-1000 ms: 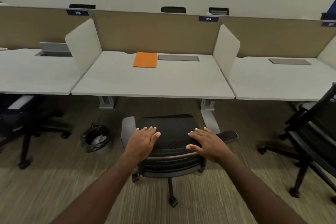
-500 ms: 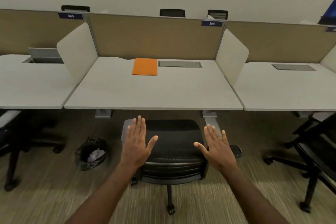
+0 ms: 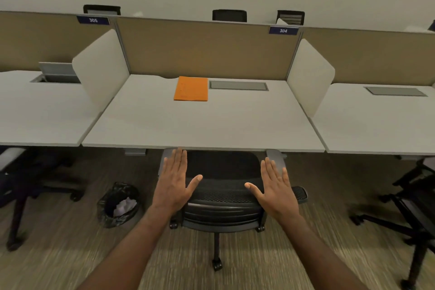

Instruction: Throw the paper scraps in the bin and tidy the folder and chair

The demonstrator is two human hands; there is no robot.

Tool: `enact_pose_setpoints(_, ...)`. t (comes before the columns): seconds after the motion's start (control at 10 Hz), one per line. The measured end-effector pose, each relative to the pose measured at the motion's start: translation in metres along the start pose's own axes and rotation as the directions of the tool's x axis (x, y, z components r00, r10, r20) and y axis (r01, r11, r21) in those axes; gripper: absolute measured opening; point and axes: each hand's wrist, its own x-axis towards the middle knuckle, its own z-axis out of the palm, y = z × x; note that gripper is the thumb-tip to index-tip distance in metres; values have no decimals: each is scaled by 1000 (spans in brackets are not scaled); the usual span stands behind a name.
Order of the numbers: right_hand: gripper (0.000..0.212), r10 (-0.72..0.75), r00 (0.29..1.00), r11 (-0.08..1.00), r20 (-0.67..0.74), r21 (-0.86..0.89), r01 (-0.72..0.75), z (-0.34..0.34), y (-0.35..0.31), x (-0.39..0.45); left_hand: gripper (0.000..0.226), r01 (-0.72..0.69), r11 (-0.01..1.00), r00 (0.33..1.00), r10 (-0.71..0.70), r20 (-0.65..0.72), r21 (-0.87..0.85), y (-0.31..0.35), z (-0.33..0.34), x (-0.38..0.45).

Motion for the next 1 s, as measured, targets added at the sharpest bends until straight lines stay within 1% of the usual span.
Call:
enact_pose_setpoints(0.1, 94, -3, 998, 1000, -55, -13, 2, 0, 0, 13, 88, 6, 1000, 1000, -5, -27, 27, -2, -3, 11)
enact_pose_setpoints(0.3, 89, -11, 995, 1000, -99, -20, 9, 1, 0, 20, 84, -10, 1000, 1000, 10, -22, 7, -4, -6, 20)
enact_pose_setpoints(0.5, 81, -17, 996, 999, -88, -38, 14, 2, 0, 18, 86, 25, 999, 999, -26, 33, 28, -4, -5, 17)
enact_pose_setpoints(0.6, 74, -3, 999, 999, -53, -47, 0, 2, 0, 15, 88, 44, 999, 997, -45, 65, 23, -2, -6, 14)
enact_pose_setpoints(0.7, 73, 12, 999, 1000, -34, -15, -12, 1, -1, 14, 89, 33, 998, 995, -37, 93, 50, -1, -8, 14)
enact_pose_setpoints(0.8, 73, 20, 999, 997, -44, 73, -17, -8, -8, 17, 90, 9, 997, 994, -18, 112, 80, 5, -15, 19)
enact_pose_setpoints(0.9, 74, -15, 992, 994, -128, 103, 28, -20, -17, 27, 88, -19, 997, 997, 13, 74, 74, 14, -25, 28)
enact_pose_setpoints(1.0, 74, -57, 988, 995, -146, 74, 69, -38, -28, 40, 85, -70, 993, 997, 69, 17, 97, 24, -30, 36)
